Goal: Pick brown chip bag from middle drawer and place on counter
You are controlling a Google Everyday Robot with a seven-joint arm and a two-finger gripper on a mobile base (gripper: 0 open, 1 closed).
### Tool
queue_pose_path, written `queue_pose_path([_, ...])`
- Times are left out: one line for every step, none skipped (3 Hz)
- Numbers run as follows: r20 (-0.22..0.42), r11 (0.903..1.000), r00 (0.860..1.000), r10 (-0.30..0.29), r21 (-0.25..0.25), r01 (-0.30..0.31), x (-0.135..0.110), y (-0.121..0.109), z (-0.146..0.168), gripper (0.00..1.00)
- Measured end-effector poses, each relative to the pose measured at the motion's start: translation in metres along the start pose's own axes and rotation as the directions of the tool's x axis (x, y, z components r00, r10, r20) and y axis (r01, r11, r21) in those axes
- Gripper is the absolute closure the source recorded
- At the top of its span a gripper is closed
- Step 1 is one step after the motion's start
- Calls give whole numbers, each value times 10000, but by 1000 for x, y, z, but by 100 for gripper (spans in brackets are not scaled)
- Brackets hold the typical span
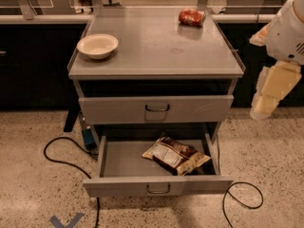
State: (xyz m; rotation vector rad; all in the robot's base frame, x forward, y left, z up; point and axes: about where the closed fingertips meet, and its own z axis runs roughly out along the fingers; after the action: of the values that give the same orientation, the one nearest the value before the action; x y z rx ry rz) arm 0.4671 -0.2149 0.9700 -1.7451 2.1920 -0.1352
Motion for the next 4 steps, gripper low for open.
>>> queue_pose_path([289, 9978, 9980, -564, 373, 553, -18, -46, 36, 0])
queue_pose_path([762, 9960, 9933, -869, 256, 852, -36, -87, 95, 0])
queue_pose_path([743, 9962, 9936, -849, 256, 832, -37, -84, 102, 0])
queue_pose_path([931, 9953, 9910, -961, 213, 945, -45, -67, 140, 0])
